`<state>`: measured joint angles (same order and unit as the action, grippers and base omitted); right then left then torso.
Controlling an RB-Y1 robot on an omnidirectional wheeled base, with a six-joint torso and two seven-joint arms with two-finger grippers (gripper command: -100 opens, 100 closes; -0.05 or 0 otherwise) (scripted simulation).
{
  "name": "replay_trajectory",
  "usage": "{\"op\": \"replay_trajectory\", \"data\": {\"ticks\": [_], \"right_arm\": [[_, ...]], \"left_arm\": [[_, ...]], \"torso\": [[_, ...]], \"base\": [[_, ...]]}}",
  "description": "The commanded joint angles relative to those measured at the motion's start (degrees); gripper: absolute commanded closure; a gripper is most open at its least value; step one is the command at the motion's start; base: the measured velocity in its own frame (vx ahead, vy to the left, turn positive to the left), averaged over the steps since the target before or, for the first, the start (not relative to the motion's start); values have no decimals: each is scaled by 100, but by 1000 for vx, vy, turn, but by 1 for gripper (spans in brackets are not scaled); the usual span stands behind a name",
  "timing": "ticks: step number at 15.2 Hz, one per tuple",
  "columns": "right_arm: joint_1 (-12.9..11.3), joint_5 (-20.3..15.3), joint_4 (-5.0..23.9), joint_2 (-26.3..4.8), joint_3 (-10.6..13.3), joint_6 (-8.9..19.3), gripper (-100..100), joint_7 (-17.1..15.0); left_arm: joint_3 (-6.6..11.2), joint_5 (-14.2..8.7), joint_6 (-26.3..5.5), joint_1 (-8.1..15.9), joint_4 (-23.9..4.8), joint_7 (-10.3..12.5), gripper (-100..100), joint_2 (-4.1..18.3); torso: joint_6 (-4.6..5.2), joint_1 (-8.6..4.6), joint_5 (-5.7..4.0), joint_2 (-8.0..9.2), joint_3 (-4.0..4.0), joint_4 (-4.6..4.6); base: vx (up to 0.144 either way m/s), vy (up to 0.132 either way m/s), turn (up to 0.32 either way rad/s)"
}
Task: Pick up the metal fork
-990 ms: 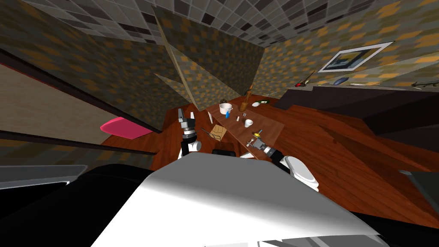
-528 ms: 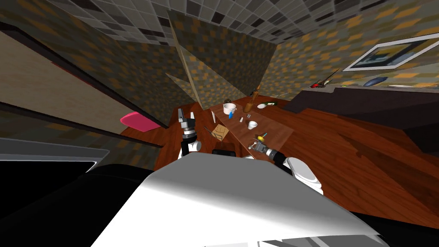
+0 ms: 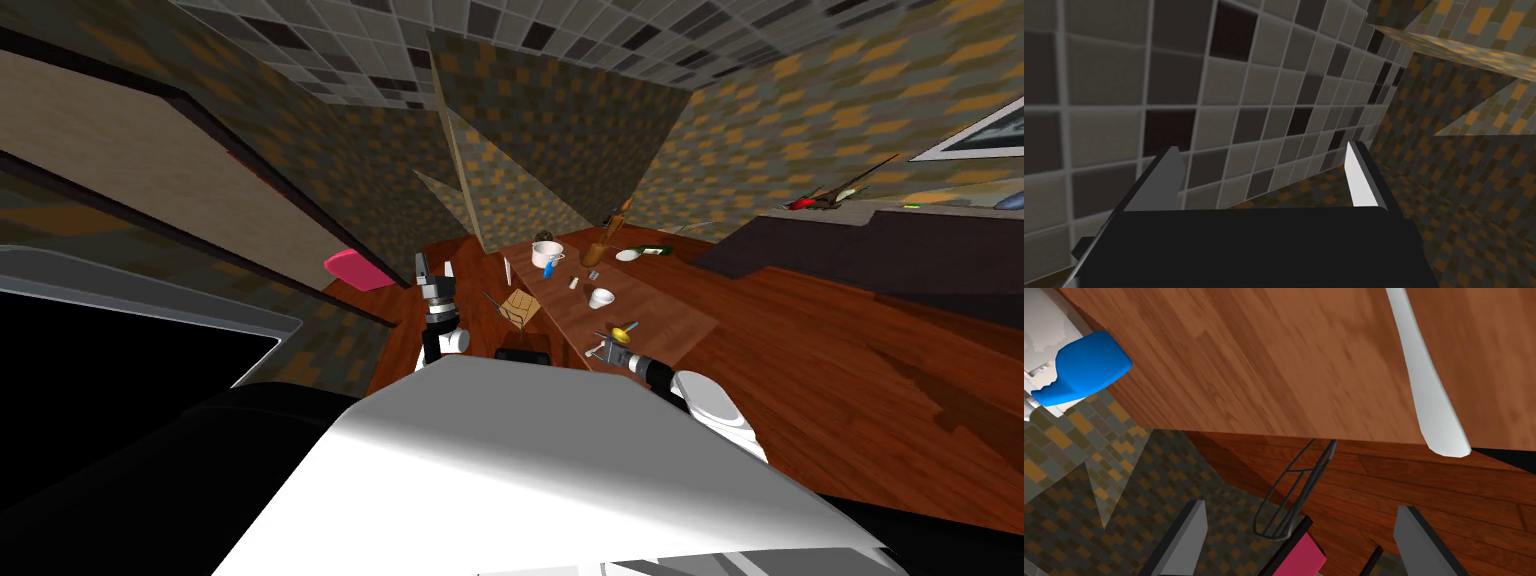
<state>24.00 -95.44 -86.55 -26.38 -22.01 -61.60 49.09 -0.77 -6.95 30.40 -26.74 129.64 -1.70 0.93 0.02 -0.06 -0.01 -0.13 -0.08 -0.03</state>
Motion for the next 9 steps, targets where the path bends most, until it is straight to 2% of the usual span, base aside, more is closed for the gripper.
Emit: {"op": "replay_trajectory", "data": {"ticks": [1, 3, 6, 9], "right_arm": [[5, -286, 117, -45, -89, -140, -100, 145], [5, -383, 117, -45, -89, -140, -100, 145], [-21, -831, 386, -121, -234, -363, -100, 431], [-32, -1161, 506, -154, -299, -462, -100, 559]], "left_arm": [[0, 0, 0, 0, 0, 0, 0, 0], [0, 0, 0, 1, 0, 0, 0, 0], [0, 0, 0, 0, 0, 0, 0, 0], [0, 0, 0, 1, 0, 0, 0, 0]], "torso": [[0, 0, 0, 0, 0, 0], [-3, 1, 0, 0, 0, 0], [-2, 2, 0, 0, 0, 0], [-4, -2, 0, -1, 0, 0]], "base": [[-3, -19, 235], [-2, -22, 158], [-3, -22, 226], [-5, -31, 220]]}}
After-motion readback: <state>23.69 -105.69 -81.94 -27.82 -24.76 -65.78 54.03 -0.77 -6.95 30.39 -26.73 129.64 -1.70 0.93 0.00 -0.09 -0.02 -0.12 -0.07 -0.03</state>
